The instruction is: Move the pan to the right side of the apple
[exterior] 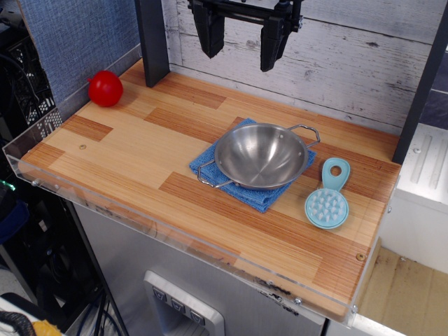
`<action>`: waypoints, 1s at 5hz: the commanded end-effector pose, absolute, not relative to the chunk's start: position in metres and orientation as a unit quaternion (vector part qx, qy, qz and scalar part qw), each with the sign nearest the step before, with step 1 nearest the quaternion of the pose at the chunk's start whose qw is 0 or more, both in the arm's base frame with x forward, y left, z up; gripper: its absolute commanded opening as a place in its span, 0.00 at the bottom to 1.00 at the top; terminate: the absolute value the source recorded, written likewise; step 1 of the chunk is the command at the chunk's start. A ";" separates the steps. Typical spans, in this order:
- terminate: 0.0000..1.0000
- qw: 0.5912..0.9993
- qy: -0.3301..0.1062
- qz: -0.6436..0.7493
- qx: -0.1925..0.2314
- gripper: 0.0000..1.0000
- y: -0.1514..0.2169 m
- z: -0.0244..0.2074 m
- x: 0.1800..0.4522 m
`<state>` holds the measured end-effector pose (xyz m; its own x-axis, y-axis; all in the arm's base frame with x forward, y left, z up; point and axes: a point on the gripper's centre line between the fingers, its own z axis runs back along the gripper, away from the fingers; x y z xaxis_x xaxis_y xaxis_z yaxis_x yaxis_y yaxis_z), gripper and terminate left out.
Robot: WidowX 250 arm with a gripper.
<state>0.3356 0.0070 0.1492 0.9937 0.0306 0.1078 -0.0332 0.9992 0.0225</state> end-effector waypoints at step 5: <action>0.00 0.999 0.030 -0.020 0.016 1.00 0.026 0.070 0.347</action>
<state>0.3423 0.0226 0.0533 0.9928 -0.0420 -0.1126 0.0448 0.9987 0.0225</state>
